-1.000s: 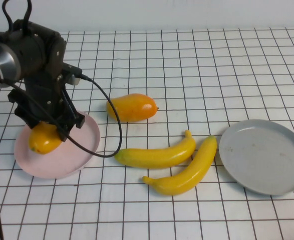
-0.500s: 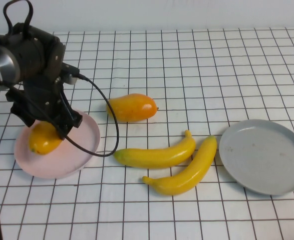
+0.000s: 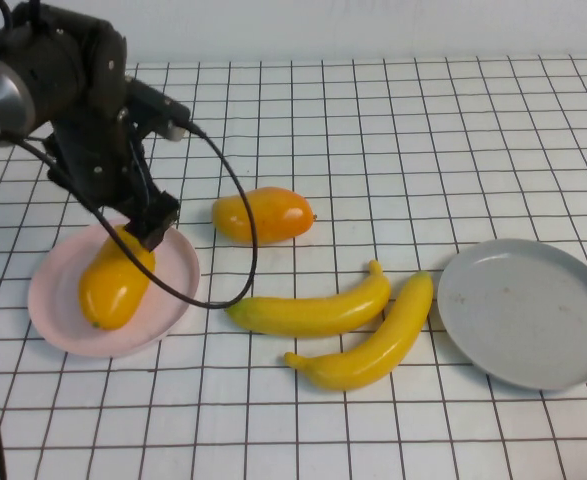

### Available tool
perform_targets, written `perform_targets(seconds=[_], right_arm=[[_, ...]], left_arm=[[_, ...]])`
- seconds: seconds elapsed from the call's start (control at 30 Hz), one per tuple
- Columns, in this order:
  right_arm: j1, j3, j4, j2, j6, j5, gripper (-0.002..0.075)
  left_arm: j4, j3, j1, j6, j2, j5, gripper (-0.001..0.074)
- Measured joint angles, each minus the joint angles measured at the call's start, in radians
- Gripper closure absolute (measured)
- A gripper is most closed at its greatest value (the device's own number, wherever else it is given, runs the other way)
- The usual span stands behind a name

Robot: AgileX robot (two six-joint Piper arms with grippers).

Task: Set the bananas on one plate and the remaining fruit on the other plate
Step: Put one type of fruit in the left plate

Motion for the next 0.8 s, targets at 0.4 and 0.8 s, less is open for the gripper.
perform_targets(seconds=[0.4,0.8], right_arm=[[0.000,0.000,0.000,0.000,0.000,0.000,0.0742],[0.000,0.000,0.000,0.000,0.000,0.000,0.0742]], left_arm=[[-0.275,-0.099,-0.131,0.894,0.030,-0.222,0.0066],[-0.317,-0.104,-0.131,0.931,0.177,-0.348,0.0066]])
